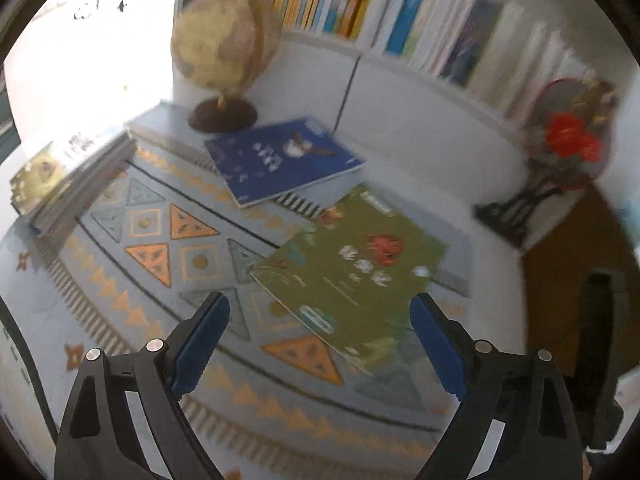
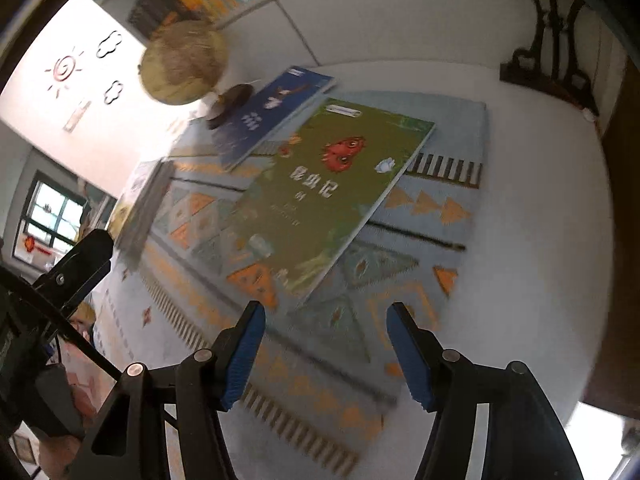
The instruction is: Organize books
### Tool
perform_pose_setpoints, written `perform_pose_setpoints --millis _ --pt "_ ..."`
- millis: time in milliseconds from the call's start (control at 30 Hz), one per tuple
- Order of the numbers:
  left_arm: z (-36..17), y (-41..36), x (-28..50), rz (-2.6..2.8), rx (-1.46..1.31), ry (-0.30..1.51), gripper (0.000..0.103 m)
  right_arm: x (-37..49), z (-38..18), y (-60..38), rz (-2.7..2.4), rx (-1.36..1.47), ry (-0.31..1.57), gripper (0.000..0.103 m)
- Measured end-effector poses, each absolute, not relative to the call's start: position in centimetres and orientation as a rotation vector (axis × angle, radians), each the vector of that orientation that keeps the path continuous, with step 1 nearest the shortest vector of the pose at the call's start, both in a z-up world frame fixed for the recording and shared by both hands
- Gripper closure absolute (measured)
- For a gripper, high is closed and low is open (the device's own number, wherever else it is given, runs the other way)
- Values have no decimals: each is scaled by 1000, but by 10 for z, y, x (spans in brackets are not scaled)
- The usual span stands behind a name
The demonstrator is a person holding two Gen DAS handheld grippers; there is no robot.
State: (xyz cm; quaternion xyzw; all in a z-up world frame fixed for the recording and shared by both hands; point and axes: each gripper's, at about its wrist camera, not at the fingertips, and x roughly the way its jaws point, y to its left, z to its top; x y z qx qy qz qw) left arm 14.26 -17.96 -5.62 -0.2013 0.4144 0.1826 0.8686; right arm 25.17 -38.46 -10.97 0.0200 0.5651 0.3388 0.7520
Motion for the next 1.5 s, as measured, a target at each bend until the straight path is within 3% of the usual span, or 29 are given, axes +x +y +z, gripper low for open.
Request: perform_pose_setpoints --millis 167,433,600,767,1033,1233,1400,1500 --pt "-106 -144 200 355 -452 922 13 296 -136 -358 691 -24 1162 48" --pt "-158 -118 259 297 -493 1029 14 345 -152 -339 665 -21 1177 48" --pt "-159 -130 262 221 -457 1075 11 351 -152 -327 705 -49 1162 46" --pt "-161 -143 223 204 -464 1100 11 356 -152 -321 781 -72 1162 45" --pt "-161 -170 117 332 -636 986 11 328 -154 -290 922 -89 1208 41" --pt "-160 -176 101 389 -675 934 13 302 -156 -323 919 -64 1287 42" --pt "-158 -175 98 370 -749 900 13 258 -154 -336 949 -191 1223 42" --pt "-147 -167 84 321 -884 779 13 255 -154 -337 936 -192 1212 42"
